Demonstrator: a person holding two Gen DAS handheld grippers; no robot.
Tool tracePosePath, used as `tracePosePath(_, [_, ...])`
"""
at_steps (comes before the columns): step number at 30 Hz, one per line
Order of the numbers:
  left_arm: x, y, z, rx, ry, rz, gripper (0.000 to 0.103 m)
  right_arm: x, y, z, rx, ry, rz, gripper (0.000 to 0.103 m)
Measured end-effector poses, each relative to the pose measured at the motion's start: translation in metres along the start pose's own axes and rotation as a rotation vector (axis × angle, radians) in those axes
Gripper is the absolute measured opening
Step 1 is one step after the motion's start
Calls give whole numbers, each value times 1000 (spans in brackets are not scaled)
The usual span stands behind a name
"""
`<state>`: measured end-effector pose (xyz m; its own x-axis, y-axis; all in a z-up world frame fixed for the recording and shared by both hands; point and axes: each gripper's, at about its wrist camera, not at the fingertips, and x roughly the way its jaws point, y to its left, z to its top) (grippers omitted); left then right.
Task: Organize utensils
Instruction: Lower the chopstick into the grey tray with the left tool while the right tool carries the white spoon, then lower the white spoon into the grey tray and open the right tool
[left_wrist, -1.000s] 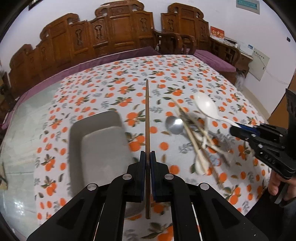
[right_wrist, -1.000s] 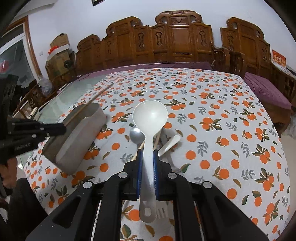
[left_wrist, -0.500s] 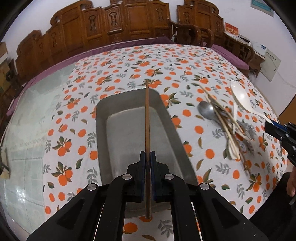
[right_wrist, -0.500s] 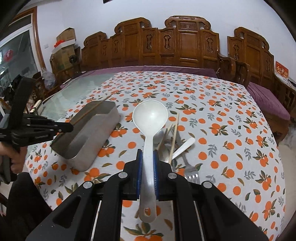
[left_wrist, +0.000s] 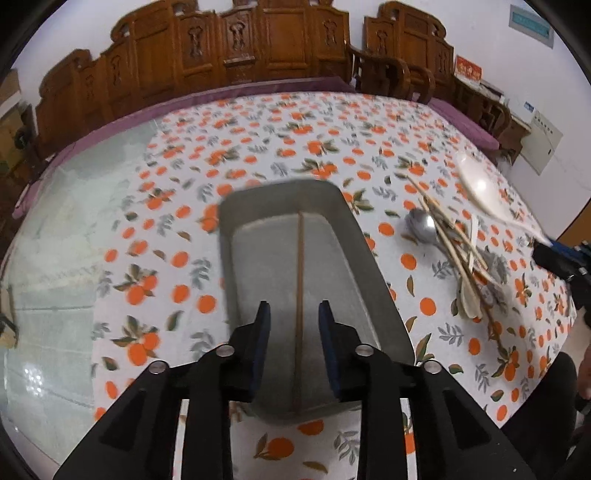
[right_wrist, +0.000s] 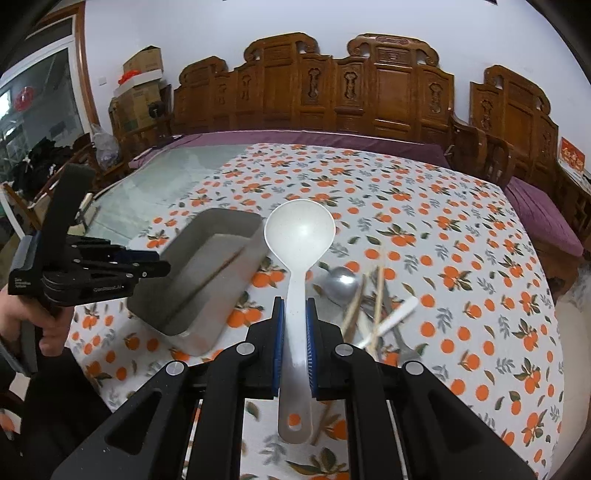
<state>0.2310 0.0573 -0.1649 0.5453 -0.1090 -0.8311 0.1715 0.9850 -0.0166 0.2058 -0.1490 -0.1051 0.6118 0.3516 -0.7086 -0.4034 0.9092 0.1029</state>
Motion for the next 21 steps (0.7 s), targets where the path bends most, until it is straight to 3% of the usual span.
tracePosePath(2, [-14, 5, 4, -8, -30, -2, 41, 3, 10, 6, -4, 5, 24, 12])
tracePosePath(6, [-46, 17, 13, -25, -103, 5, 48, 14, 30, 16, -23, 27, 58, 12])
tracePosePath(11, [-78, 28, 18, -38, -172, 30, 50, 35, 50, 28, -45, 65, 85, 12])
tracePosePath(21, [-105, 50, 13, -90, -220, 58, 51, 81, 70, 44, -58, 139, 92, 12])
